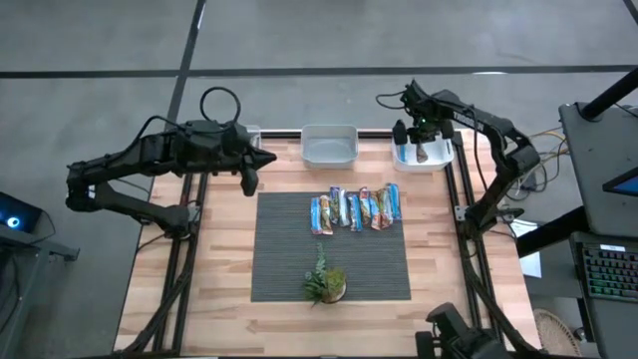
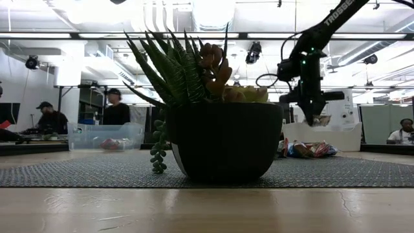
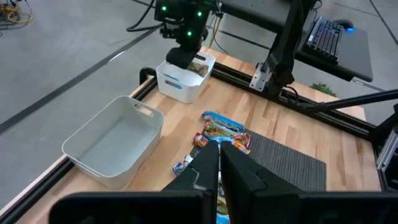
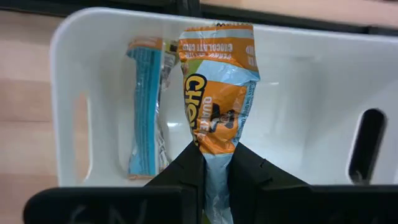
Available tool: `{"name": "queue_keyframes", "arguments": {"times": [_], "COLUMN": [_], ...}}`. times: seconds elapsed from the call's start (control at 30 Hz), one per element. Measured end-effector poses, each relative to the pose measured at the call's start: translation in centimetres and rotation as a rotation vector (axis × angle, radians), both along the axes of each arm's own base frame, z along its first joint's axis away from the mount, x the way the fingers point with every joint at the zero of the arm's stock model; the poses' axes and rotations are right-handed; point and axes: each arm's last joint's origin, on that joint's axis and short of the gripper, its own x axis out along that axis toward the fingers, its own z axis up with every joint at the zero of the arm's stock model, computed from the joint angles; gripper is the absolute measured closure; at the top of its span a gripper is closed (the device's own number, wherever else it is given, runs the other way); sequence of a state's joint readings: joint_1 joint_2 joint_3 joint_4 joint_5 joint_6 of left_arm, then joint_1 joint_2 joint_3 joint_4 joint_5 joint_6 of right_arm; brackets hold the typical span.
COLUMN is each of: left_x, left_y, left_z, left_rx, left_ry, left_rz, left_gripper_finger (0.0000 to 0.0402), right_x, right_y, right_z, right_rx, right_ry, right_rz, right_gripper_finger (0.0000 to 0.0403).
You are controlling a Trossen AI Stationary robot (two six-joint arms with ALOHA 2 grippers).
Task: Pick and place Granola Bars by type
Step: Put the yellow granola bar into the white bin
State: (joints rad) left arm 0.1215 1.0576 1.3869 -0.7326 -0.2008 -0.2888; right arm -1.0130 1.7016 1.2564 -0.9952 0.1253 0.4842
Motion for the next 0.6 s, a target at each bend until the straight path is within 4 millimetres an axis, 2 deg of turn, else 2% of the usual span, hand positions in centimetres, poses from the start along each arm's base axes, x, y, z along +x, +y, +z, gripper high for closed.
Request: {"name": "queue_keyframes", "arguments": {"times": [0.23, 0.6], "left_x": [0.0, 0.0], "left_y": [0.0, 0.0], "left_z": [0.0, 0.1], "left_rx": [-0.008, -0.023], "left_ry": [-0.003, -0.017], "left_rz": [0.004, 0.010], "left_gripper_finger": [0.0401, 0.0401], "right_x": [-0.2, 0.1], "right_y": [0.3, -0.1], "right_z": [-1.1, -1.2], "right_rx": [0.006, -0.040], "right_ry": [0.002, -0.038], "right_rz": [-0.017, -0.034], "right_gripper_finger": [0.0365, 0.0365]}}
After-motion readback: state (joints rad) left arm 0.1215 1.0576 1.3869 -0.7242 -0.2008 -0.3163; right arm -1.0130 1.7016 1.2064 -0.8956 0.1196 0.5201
